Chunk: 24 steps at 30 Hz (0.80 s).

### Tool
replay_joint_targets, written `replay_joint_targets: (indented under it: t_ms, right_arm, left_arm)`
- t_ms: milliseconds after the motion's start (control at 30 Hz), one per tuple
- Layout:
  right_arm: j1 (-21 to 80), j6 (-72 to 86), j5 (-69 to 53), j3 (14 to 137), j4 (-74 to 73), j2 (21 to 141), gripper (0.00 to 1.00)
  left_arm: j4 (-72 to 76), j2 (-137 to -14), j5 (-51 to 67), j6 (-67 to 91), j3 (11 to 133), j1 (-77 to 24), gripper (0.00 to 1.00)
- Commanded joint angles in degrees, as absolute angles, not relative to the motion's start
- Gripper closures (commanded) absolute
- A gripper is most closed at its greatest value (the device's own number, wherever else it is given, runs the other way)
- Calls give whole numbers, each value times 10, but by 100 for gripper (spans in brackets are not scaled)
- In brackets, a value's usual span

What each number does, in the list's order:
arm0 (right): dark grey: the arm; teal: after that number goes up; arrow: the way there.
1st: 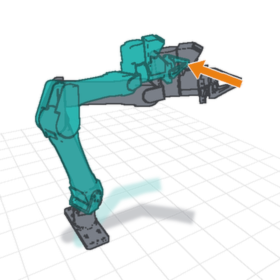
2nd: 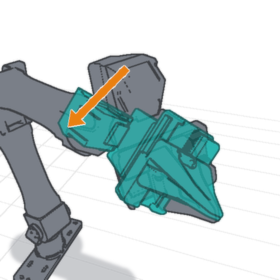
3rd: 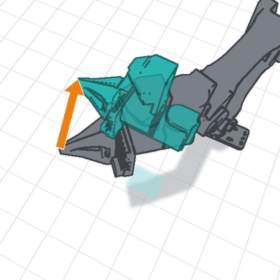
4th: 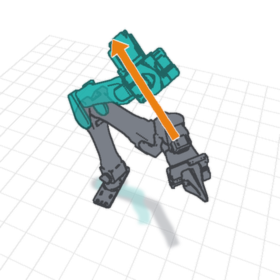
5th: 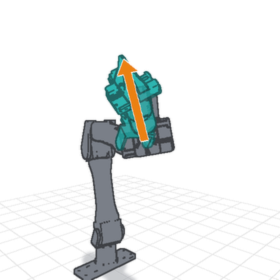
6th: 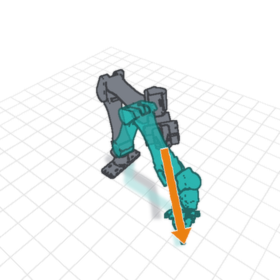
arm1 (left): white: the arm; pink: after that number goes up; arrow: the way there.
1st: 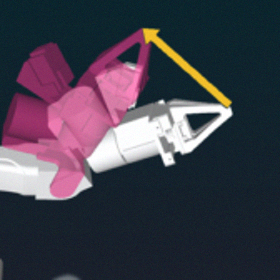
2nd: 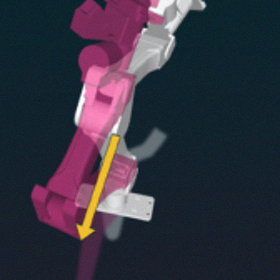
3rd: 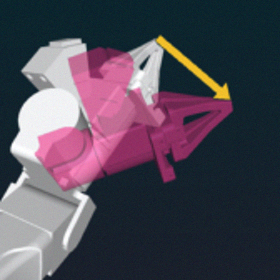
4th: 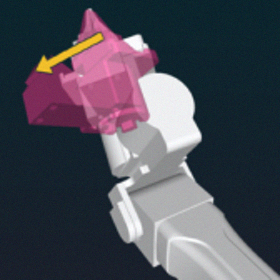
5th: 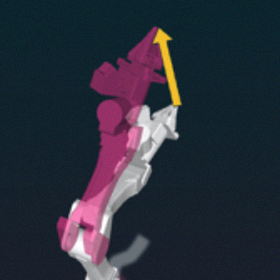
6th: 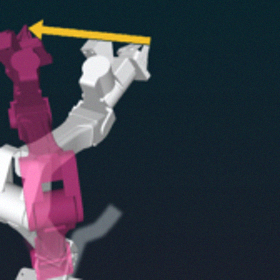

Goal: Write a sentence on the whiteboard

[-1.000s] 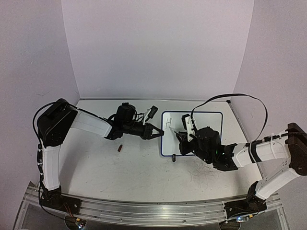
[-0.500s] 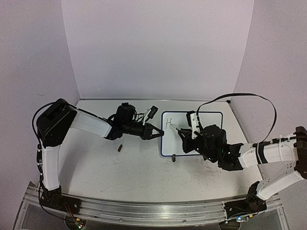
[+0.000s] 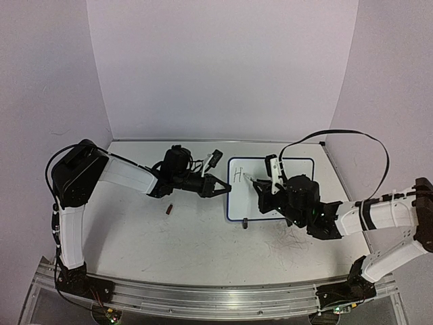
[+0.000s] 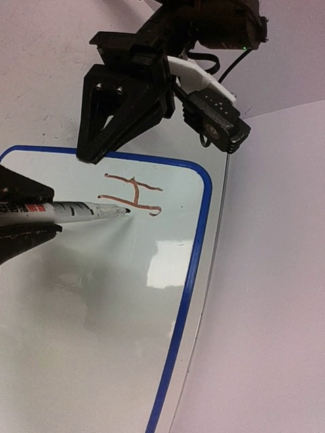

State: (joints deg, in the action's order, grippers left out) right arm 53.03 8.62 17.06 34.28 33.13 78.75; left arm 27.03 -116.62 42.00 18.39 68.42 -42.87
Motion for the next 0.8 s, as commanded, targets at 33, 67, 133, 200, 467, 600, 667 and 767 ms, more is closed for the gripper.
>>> replay_joint_targets:
  t_ms: [33,67,133,200,467,600,667,767]
  right_arm:
    - [527,83,180,364,353,808,100]
    - [526,83,181,364,354,811,100]
    - [525,81,183,366,355,813,100]
    - [525,81,183,366,357,813,100]
    - [523,77,192,363,357,813,100]
    - [524,77,188,360,350,816,100]
    - [523,79,188,357,345,814,100]
    - [524,84,185,348,335,809,100]
  left_arm:
    - [282,-1134,436,181,682,-433,100]
    - [282,-1133,436,181,683,-433,100]
    - [282,-1133,436,181,682,-433,100]
    - [282,-1134,436,181,682,-433,100]
    - [282,-1133,437,181,684,-433,100]
    - [282,-1133,437,181,684,-433,100]
    - [282,-1133,437,181,683,-433,100]
    - [282,-1133,437,180,682,-433,100]
